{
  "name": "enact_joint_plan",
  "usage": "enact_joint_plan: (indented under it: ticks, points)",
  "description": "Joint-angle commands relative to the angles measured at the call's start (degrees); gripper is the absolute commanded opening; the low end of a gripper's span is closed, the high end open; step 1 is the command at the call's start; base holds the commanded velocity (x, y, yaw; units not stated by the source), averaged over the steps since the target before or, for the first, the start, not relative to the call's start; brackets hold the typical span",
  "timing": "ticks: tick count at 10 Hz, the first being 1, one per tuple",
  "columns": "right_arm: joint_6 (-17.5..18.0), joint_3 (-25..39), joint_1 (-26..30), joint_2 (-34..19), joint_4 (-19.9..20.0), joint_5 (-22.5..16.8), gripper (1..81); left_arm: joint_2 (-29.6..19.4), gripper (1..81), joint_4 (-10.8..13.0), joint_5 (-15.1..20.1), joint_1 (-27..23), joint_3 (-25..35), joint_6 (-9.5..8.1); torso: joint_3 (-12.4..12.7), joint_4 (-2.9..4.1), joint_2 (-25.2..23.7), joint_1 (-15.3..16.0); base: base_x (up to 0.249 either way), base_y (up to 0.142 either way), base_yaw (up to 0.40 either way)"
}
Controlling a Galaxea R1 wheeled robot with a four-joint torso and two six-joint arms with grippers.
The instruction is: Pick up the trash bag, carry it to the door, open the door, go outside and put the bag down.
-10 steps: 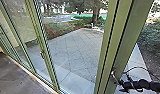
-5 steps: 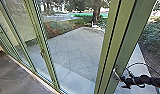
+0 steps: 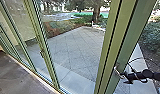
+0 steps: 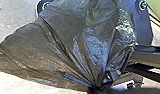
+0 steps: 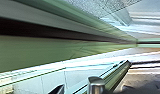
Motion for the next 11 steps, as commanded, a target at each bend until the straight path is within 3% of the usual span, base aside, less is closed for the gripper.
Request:
enact_joint_plan:
  ticks: [1,3,4,7,11]
  points:
    - [-15.17,-1.75,22.6,-4.24,-6.19,-4.59,81.1,-0.43,1.0,-0.57,3.7,-1.65,0.26,-0.27,0.0,0.0,-0.03,0.0,0.0,0.0,0.0]
    - [-16.66,-2.8,25.24,-4.24,-6.28,-6.78,81.1,-0.34,1.0,-0.57,3.7,-1.65,0.34,-0.27,-0.02,0.0,-0.03,0.02,0.0,0.0,0.0]
    - [-17.54,-3.24,26.57,-4.33,-6.28,-7.58,81.1,-0.34,1.0,-0.57,3.7,-1.65,0.35,-0.27,1.2,0.0,-0.03,0.02,0.0,0.0,0.0]
    - [-21.85,-4.3,28.86,-4.86,-6.37,-11.01,81.1,-0.34,1.0,-0.57,3.52,-1.65,0.26,-0.27,0.72,0.05,-0.03,0.02,0.0,0.0,0.0]
    - [-24.84,-3.95,31.49,-7.58,-7.6,-14.0,81.1,-0.26,1.0,-0.57,3.43,-1.65,0.26,-0.27,0.77,0.07,-0.03,0.04,0.0,0.0,0.0]
